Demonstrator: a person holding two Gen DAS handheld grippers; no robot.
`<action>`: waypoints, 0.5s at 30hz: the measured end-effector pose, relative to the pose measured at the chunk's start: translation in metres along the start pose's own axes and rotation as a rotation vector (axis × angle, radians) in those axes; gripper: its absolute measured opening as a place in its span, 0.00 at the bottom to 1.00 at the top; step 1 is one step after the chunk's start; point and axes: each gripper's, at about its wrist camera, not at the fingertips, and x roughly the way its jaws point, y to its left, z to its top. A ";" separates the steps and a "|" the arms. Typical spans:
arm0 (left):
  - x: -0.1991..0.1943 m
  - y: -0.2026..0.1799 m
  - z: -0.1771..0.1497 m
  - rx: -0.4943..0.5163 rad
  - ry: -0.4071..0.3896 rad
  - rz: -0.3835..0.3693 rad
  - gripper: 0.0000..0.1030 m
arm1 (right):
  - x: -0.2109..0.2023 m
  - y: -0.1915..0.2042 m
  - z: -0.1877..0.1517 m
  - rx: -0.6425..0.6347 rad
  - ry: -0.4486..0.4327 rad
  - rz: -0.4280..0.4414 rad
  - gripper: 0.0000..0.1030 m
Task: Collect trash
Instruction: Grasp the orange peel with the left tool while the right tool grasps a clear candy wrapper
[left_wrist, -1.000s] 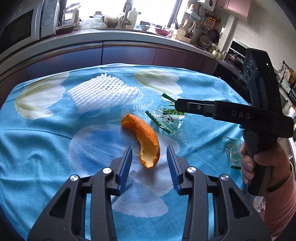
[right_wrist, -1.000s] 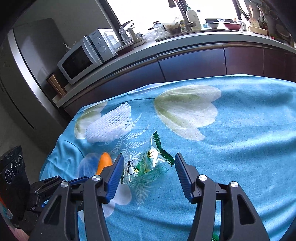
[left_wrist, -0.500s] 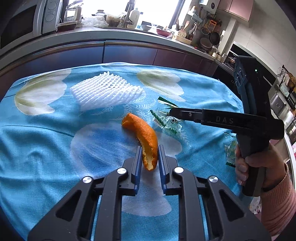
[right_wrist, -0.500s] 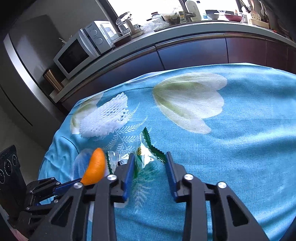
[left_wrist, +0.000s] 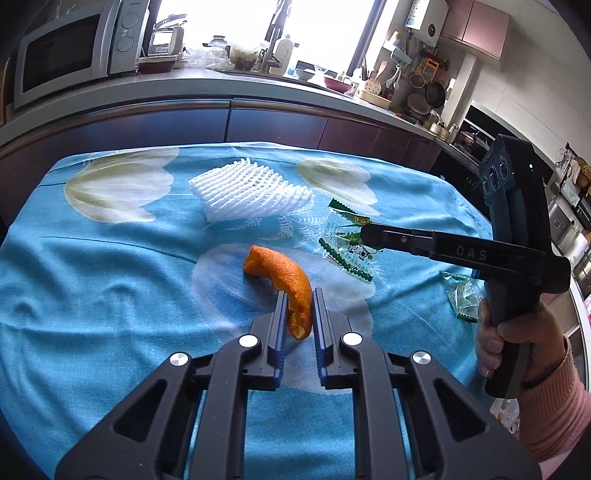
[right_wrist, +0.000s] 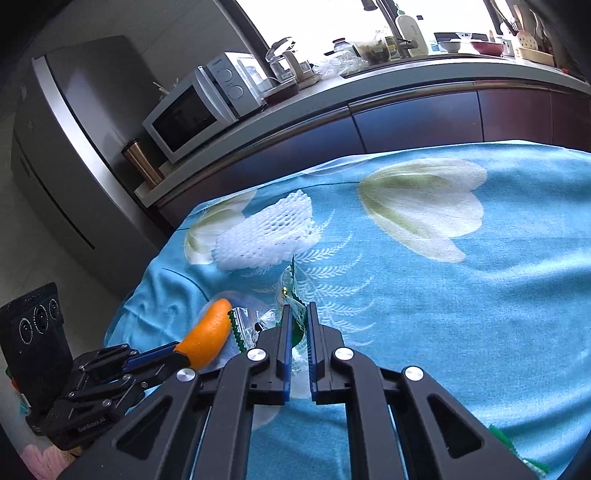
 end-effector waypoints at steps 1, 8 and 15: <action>-0.004 0.002 0.000 -0.004 -0.006 0.000 0.13 | -0.001 0.003 -0.001 0.001 -0.004 0.011 0.06; -0.029 0.011 -0.005 -0.023 -0.042 0.017 0.13 | -0.004 0.021 -0.010 0.004 -0.019 0.077 0.06; -0.053 0.015 -0.011 -0.022 -0.080 0.042 0.12 | -0.001 0.038 -0.018 -0.007 -0.013 0.118 0.06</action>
